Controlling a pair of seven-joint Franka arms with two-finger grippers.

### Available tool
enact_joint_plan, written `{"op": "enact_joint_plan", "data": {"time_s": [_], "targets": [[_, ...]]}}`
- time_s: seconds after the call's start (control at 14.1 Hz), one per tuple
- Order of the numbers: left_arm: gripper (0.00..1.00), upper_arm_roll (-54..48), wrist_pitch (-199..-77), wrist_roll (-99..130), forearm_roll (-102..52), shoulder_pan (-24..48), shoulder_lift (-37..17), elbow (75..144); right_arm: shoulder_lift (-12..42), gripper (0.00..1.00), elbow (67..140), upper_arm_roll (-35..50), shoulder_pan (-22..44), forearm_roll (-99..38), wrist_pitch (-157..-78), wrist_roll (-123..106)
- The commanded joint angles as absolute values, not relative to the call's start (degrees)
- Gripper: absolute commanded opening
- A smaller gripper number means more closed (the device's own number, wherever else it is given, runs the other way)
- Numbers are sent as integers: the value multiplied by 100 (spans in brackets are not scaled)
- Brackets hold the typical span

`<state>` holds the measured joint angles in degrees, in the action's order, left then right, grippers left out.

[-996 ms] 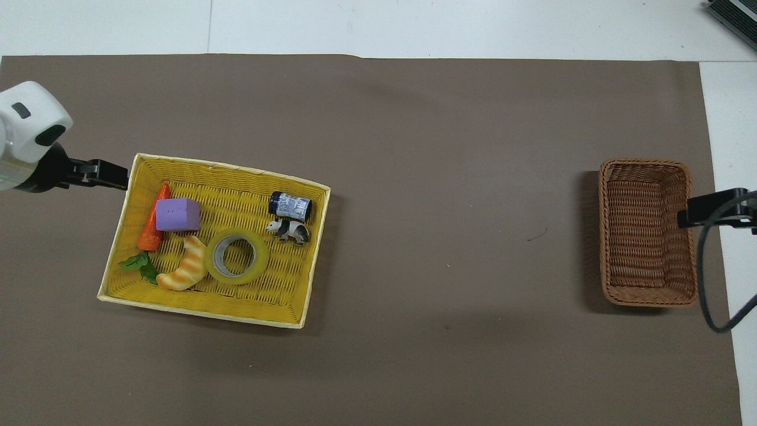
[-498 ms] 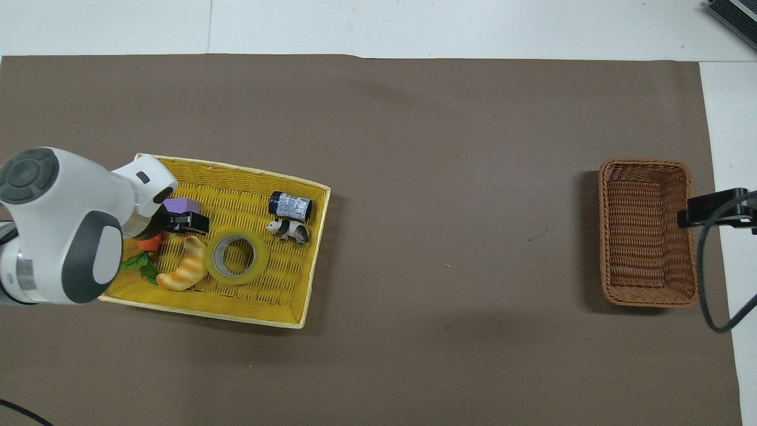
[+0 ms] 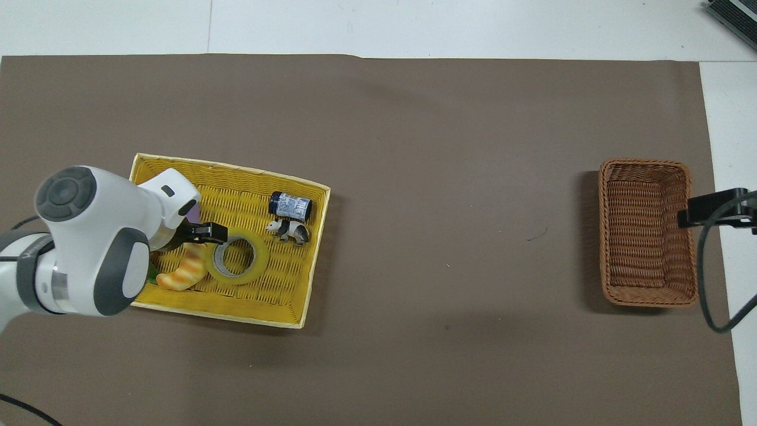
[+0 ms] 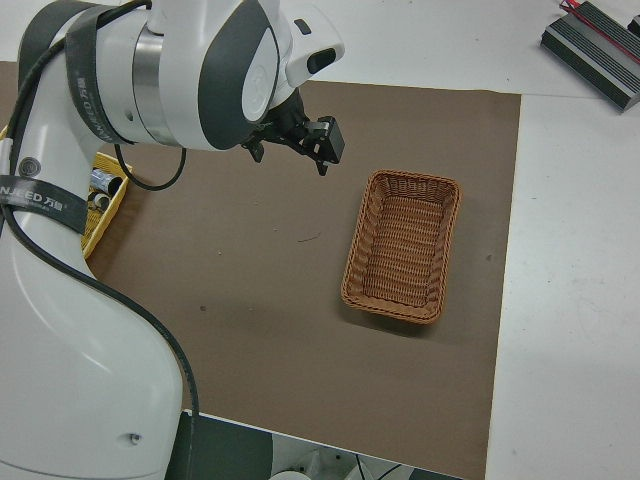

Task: Move tape to another basket
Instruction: 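Grasp the tape roll rim with the left gripper and lift it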

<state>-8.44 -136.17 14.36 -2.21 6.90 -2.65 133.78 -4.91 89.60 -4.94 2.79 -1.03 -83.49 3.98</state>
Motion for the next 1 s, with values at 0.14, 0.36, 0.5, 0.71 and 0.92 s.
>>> {"op": "enact_joint_plan", "data": {"time_s": [0.14,0.36,0.5,0.71,0.92], "targets": [[0,-773,-13449,1485,-290,703,-255,13168,-598,100,9053,-483,220,-158,-8341,299],[0,-773,-12668,1494,-290,686,-176,12614,-598,100,9053,-475,220,-167,-8332,299],[0,-773,-11931,1494,-290,668,-167,12061,-598,100,9053,-475,220,-167,-8332,290],[0,-756,-11191,1494,-290,650,-106,11314,-598,100,9053,-475,220,-167,-8323,290],[0,-782,-10934,1713,-316,703,-44,10803,-598,100,9053,-466,229,-228,-8341,299]]}}
